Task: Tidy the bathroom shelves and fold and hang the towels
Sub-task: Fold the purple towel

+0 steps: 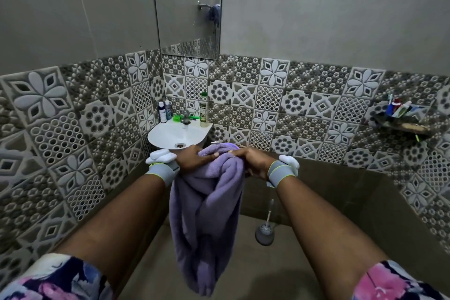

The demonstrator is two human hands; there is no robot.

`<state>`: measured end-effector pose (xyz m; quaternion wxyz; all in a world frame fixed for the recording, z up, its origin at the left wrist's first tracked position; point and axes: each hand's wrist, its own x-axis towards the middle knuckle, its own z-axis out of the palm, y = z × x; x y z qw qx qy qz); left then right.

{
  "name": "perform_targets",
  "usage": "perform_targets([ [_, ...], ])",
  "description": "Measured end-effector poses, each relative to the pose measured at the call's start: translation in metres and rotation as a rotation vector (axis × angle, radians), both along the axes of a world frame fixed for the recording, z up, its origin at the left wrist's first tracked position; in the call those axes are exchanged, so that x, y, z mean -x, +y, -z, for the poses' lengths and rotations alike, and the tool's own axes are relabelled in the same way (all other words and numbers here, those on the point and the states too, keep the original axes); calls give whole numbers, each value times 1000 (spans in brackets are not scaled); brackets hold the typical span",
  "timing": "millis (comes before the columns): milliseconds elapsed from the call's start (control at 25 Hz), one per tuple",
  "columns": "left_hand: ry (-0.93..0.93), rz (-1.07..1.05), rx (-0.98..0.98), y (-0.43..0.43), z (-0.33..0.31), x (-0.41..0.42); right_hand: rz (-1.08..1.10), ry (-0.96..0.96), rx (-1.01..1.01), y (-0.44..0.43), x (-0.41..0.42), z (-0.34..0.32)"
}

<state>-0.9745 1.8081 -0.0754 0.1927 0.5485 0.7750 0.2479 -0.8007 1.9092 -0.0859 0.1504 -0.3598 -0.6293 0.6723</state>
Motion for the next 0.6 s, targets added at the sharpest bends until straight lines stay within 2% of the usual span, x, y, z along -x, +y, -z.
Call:
perform_targets([
  [40,-67,8,-18,1,-1,-4,25,85,45,1,2,0],
  [120,-332,-15,-55,1,-4,-10,80,153,3,3,4,-6],
  [240,-789,-100,-143,3,-4,-16,145,108,-120,4,2,-11],
  [320,-921,-117,-218,3,-7,-24,160,113,-113,8,2,-7],
  [400,-998,-62,-186,4,-9,-27,194,157,-68,11,2,-4],
  [440,-1007,-11,-133,4,-12,-25,228,170,-54,10,1,-4],
  [480,-938,21,-57,3,-14,-23,256,175,-58,11,0,-3],
  [600,-416,28,184,0,-18,-16,312,182,-96,10,-2,-1],
])
